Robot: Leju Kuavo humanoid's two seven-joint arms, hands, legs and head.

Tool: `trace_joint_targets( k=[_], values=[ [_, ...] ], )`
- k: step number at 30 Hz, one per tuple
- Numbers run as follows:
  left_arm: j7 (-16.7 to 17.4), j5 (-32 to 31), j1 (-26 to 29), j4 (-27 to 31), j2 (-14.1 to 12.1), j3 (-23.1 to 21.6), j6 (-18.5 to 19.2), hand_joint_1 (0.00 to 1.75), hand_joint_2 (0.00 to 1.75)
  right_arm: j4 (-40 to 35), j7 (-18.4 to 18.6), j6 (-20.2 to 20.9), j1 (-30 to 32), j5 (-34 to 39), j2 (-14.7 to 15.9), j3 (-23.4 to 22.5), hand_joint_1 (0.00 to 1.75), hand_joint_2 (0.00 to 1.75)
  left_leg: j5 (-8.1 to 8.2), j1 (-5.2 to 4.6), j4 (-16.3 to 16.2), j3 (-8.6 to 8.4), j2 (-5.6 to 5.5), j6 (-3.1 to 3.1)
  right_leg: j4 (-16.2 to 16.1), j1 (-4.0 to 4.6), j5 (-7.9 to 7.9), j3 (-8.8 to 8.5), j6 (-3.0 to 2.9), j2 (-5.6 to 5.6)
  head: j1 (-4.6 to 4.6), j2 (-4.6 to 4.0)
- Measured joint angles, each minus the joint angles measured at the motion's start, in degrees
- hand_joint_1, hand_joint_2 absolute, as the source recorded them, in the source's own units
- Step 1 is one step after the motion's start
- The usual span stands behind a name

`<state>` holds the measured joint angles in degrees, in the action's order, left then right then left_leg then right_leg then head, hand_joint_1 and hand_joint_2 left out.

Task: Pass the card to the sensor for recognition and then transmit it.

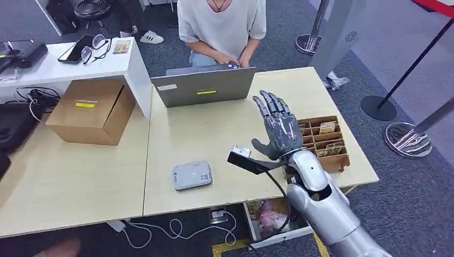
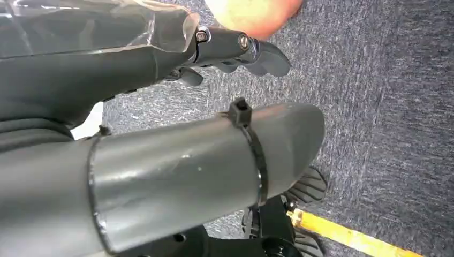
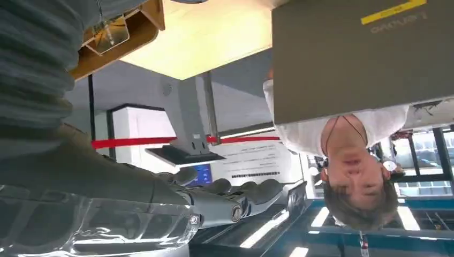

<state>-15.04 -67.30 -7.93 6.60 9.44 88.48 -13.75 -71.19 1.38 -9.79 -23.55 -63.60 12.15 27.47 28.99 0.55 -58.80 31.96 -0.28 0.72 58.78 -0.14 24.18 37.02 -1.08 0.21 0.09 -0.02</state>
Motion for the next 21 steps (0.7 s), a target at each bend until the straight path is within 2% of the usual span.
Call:
trace_joint_targets(
  k=[11,21],
  values=[
    [0.0,-0.2,-0.5,0.0,0.0,0.0,-0.2,0.00,0.00,5.2,1.0,2.2,-4.0,-0.9,1.7,0.9,0.00,1.75,0.00,0.00,0.0,-0.01,0.00,0.00,0.0,0.00,-0.01,0.00,0.00,0.00,-0.02,0.00],
    [1.1,2.1,-1.5,-0.3,0.1,0.1,-0.7,0.00,0.00,13.6,1.0,3.8,-12.1,-1.6,1.7,2.7,0.00,1.75,-0.03,0.00,0.0,0.00,0.01,0.02,0.0,0.00,-0.03,-0.01,-0.01,0.01,-0.02,0.00]
  ],
)
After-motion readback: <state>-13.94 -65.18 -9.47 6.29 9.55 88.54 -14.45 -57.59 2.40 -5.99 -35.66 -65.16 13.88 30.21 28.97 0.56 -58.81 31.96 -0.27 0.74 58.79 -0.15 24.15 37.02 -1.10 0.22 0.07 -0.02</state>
